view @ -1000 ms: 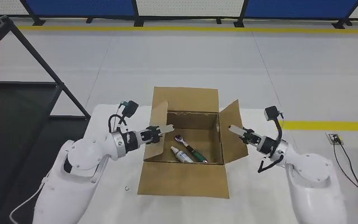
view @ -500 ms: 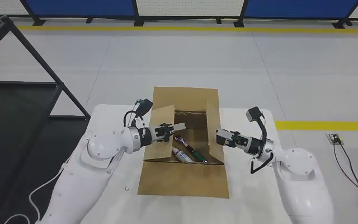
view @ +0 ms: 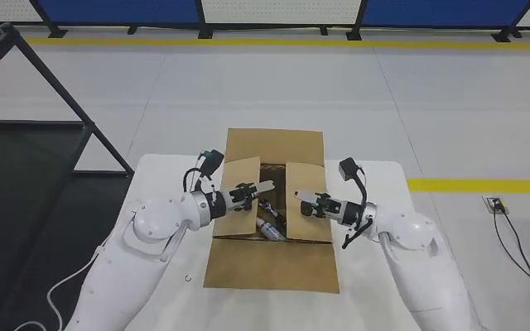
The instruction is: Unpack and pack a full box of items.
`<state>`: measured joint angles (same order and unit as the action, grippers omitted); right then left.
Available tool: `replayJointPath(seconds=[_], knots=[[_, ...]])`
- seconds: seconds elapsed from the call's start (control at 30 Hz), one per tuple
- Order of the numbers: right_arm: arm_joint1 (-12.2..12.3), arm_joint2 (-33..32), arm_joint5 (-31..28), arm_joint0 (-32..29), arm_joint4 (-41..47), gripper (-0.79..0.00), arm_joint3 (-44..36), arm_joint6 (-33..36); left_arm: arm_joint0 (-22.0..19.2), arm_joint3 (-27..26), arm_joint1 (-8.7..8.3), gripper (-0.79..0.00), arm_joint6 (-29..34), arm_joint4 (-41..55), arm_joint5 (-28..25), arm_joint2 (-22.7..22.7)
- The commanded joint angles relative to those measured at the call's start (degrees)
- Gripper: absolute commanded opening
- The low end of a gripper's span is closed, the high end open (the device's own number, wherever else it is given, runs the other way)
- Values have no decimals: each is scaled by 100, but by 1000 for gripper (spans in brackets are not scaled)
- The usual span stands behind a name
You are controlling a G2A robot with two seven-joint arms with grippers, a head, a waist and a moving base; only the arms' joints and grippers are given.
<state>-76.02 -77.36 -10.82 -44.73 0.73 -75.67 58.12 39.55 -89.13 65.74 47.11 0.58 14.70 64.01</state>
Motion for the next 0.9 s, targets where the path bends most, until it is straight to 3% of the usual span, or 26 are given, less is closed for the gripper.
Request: replayJointPath(seconds=[0.0, 0.87], knots=[[-2, 90, -12, 49, 6, 0, 37, -3, 9, 24, 9, 0, -51, 27, 58, -24], [129, 599, 81, 39, -604, 0, -163, -95, 3, 516, 154, 0, -538, 259, 184, -343]])
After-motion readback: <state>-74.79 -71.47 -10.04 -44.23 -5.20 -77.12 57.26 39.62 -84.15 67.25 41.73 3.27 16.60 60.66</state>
